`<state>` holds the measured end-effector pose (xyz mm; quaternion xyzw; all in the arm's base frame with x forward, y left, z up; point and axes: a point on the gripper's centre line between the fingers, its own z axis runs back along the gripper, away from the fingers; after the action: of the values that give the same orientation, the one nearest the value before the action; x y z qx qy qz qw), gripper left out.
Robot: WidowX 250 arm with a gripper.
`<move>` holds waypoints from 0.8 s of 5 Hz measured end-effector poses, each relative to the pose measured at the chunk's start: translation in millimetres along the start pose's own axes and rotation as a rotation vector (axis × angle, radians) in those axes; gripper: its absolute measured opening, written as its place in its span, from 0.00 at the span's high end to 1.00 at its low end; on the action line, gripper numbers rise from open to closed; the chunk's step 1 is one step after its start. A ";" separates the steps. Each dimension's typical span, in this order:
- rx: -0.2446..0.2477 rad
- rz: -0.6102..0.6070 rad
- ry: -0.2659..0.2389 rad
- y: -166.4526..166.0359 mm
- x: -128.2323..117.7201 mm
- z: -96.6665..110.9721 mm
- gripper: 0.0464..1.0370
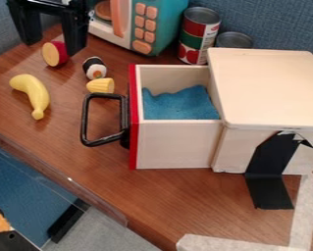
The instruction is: Puuting an object into the drawer
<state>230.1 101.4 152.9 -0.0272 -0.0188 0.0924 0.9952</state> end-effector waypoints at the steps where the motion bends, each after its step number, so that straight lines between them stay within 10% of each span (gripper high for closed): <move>1: -0.007 0.013 0.027 0.8 1.2 -7.0 0.04; 4: 0.077 0.137 0.029 40.9 83.1 -50.8 0.04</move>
<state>306.4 154.4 102.5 0.0088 0.0011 0.1604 0.9870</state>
